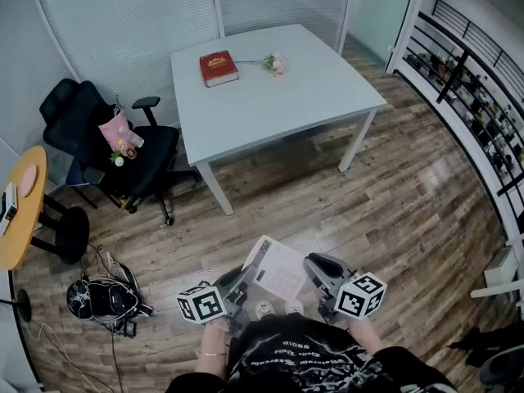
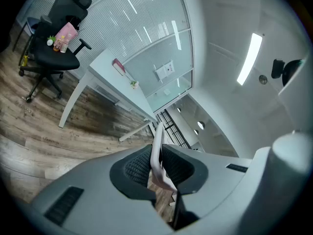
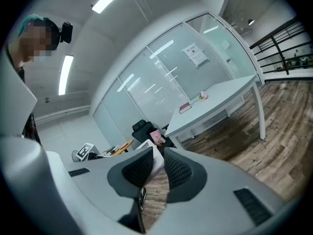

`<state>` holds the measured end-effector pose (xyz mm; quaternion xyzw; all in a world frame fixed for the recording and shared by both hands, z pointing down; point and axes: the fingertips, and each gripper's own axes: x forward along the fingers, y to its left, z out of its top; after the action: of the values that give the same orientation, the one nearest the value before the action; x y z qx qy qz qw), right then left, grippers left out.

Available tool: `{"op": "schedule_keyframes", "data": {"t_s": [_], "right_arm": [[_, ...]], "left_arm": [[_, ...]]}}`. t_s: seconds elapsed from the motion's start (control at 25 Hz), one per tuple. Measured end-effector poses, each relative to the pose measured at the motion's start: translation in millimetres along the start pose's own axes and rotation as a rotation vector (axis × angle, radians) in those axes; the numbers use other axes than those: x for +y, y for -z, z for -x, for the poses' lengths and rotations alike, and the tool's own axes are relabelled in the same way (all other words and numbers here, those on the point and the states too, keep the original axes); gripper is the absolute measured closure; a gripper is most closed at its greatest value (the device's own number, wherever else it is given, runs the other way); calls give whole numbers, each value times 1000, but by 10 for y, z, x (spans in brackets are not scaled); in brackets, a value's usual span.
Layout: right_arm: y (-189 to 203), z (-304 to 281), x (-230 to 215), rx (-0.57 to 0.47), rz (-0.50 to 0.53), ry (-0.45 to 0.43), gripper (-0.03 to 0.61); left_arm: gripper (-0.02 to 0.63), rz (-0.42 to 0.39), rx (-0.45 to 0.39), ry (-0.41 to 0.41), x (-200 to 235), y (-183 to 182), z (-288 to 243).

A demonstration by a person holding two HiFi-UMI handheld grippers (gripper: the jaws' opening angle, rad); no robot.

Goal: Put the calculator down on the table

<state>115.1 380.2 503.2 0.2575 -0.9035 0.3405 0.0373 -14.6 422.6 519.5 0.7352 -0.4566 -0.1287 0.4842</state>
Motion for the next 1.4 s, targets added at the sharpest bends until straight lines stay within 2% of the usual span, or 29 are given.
{"op": "schedule_keyframes", "data": {"t_s": [0.2, 0.48, 0.68, 0.92, 1.08, 1.4], "right_arm": [[-16, 70, -15, 2, 31, 10, 502], [16, 29, 33, -2, 48, 24, 502], [-1, 14, -14, -38, 83, 71, 494], [125, -21, -89, -53, 38, 112, 492], [169, -23, -134, -50, 25, 135, 491], [20, -311, -415, -37, 4, 92, 491]], "left_arm": [[545, 17, -5, 8, -34, 83, -24], [545, -2, 9, 19, 10, 29, 3], [545, -12, 42, 66, -9, 4, -40], [545, -42, 78, 60, 92, 25, -69], [546, -32, 94, 59, 127, 74, -82], [545, -35, 68, 21, 279, -160, -340]]}}
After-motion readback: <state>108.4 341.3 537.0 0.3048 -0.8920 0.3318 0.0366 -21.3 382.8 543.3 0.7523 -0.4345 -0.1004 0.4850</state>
